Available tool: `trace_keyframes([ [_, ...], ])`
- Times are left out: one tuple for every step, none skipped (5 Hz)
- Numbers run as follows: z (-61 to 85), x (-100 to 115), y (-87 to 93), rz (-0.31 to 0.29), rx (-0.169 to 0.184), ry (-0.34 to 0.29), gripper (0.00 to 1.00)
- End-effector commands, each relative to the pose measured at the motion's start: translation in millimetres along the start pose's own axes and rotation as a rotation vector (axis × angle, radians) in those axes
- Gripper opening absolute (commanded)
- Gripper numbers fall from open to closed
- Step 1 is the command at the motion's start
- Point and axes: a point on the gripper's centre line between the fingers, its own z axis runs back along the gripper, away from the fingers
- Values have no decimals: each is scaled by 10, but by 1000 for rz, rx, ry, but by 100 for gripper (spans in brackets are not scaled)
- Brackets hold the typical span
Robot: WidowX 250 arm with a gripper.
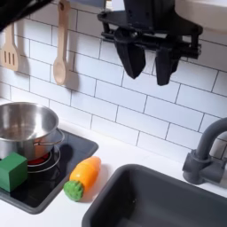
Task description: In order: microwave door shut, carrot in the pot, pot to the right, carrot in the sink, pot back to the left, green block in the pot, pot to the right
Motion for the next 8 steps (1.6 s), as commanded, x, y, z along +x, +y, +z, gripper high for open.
trace_keyframes([
  [-47,188,198,18,25,-13,100],
  [-74,301,251,23,28,-22,100],
  [-102,425,287,36,29,-34,100],
  [-120,469,273,36,24,-23,100],
  [-129,470,276,31,29,-8,100],
  [-89,378,302,38,42,-1,100],
  [-52,247,299,35,52,32,100],
  [-49,229,348,37,68,11,100],
])
